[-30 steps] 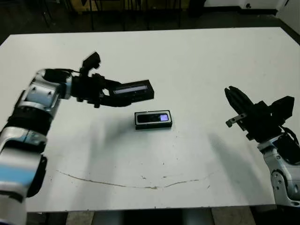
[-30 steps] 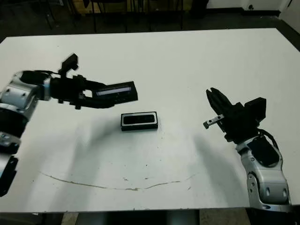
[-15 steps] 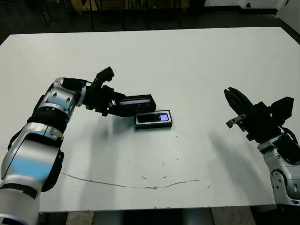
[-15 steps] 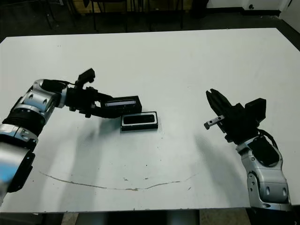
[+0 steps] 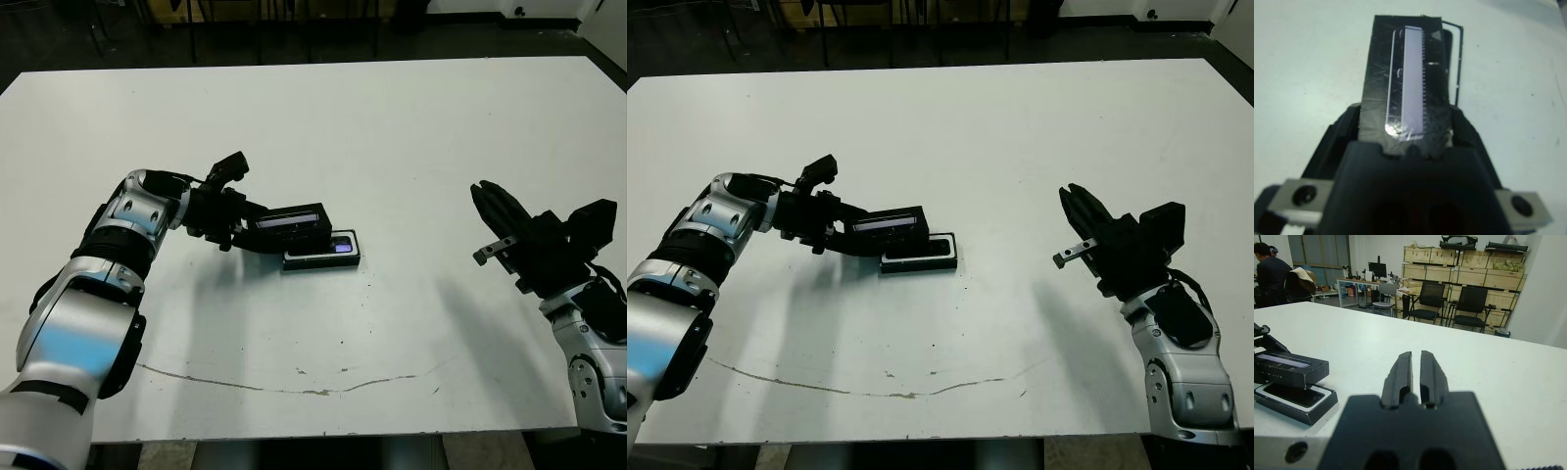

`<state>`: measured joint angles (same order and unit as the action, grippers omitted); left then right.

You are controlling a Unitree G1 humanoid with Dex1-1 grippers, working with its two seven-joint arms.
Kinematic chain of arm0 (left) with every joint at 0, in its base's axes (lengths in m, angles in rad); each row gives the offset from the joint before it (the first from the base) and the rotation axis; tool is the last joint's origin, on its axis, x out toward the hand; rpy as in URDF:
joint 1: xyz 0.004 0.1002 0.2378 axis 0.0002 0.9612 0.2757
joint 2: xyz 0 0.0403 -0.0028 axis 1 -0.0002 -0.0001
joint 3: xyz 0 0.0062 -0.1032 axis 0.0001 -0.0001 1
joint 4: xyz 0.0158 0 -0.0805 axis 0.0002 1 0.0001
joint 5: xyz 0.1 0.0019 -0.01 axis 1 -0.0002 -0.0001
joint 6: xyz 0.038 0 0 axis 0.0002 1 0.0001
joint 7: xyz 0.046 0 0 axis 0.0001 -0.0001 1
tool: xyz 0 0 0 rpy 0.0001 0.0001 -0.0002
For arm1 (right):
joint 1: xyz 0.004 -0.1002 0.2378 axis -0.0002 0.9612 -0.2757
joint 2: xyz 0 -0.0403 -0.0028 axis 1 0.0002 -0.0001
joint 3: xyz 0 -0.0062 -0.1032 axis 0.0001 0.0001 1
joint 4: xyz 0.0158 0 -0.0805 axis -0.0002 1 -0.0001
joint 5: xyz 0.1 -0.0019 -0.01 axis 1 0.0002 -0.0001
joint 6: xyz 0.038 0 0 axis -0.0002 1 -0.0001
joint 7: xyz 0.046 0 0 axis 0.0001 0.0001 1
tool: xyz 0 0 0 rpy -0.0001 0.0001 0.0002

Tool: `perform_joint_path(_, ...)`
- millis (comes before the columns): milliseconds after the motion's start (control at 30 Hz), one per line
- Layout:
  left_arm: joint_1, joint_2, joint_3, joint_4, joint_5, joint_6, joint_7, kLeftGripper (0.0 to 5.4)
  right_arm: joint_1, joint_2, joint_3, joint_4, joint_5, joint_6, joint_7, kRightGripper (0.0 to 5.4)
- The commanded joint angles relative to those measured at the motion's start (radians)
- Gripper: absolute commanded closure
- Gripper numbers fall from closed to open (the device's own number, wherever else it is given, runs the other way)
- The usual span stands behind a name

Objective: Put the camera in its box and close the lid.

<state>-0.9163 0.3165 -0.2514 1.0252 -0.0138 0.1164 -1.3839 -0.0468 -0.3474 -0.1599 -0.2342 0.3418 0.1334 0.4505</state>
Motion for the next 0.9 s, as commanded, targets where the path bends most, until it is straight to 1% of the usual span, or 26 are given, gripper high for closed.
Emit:
perform_joint_path(33, 0.030, -0.012, -0.023, 0.025, 0.035, -0.027, -0.012, 2.61, 0.019, -0.009, -0.003, 0.006, -0.012, 0.014, -0.005, 5.40)
perform_joint_path(100, 0.033, -0.021, -0.037, 0.028, 0.052, -0.043, -0.009, 2.61, 0.021, -0.011, -0.003, 0.004, -0.012, 0.015, -0.005, 5.40)
perform_joint_path(167, 0.036, -0.031, -0.050, 0.032, 0.065, -0.047, -0.001, 2.61, 0.021, -0.010, -0.005, 0.017, -0.016, -0.010, 0.002, 5.40)
perform_joint_path(400, 0.042, -0.041, -0.068, 0.030, 0.071, -0.044, -0.020, 2.61, 0.024, -0.009, -0.004, 0.044, -0.037, -0.039, 0.002, 5.40)
perform_joint_path(467, 0.044, -0.042, -0.073, 0.031, 0.071, -0.047, -0.030, 2.61, 0.026, -0.006, -0.006, 0.042, -0.024, -0.031, 0.005, 5.40)
perform_joint_path(500, 0.050, -0.041, -0.074, 0.028, 0.071, -0.066, -0.030, 2.61, 0.029, -0.008, -0.005, 0.026, -0.022, -0.015, -0.001, 5.40)
perform_joint_path(567, 0.057, -0.040, -0.075, 0.029, 0.071, -0.084, -0.028, 2.61, 0.032, -0.013, -0.003, 0.010, -0.028, -0.003, -0.008, 5.40)
perform_joint_path(800, 0.065, -0.054, -0.081, 0.049, 0.073, -0.076, -0.025, 2.61, 0.024, -0.012, -0.003, 0.050, -0.042, -0.044, 0.004, 5.40)
perform_joint_path(900, 0.072, -0.060, -0.086, 0.051, 0.077, -0.079, -0.022, 2.61, 0.026, -0.007, -0.004, 0.055, -0.045, -0.049, -0.003, 5.40)
